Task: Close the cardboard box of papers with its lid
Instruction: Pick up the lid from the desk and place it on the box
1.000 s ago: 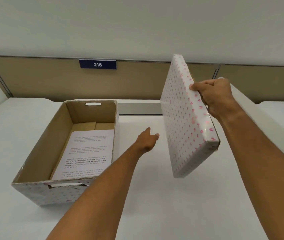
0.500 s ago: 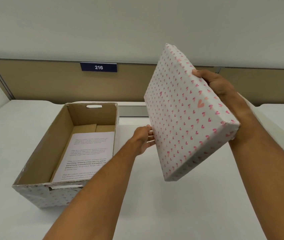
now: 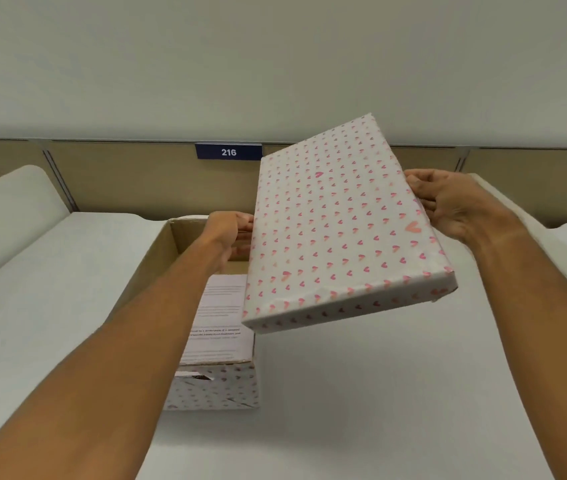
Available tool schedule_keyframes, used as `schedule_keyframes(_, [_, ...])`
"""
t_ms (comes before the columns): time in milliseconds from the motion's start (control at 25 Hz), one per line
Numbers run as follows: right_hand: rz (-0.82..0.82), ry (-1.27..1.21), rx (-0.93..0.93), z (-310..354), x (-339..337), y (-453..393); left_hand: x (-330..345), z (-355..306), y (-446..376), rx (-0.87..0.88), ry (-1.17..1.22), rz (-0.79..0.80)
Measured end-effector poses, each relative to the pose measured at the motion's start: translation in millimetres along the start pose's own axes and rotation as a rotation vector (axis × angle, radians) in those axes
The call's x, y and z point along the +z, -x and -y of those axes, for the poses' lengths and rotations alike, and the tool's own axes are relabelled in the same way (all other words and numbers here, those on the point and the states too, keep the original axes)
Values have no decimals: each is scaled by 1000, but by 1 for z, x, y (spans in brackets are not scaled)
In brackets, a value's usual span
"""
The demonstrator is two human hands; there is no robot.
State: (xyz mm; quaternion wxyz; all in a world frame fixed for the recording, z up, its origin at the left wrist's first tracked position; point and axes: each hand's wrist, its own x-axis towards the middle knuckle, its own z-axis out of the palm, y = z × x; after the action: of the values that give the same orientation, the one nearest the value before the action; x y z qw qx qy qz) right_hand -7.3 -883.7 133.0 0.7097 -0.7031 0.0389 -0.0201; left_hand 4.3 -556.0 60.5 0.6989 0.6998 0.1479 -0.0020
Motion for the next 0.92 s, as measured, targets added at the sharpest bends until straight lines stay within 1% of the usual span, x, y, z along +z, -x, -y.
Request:
schedule_keyframes(120, [48,121,32,-7,31,-3,-33,-10,7,24,-29,-115])
schedule_keyframes(200, [79,168,47,-9,55,-3,-58,-13,10,41,-75,-160])
schedule_keyframes(440, [115,187,99,-17,121,-7,-134,-16,16,121,-189,-240])
schedule_keyframes(760, [132,294,180,-34,198,0,-205,-15,19,79,-279,-337])
schedule_keyframes(920, [91,325,206,-53,222,1,-225,-11,11,63,-283,-343])
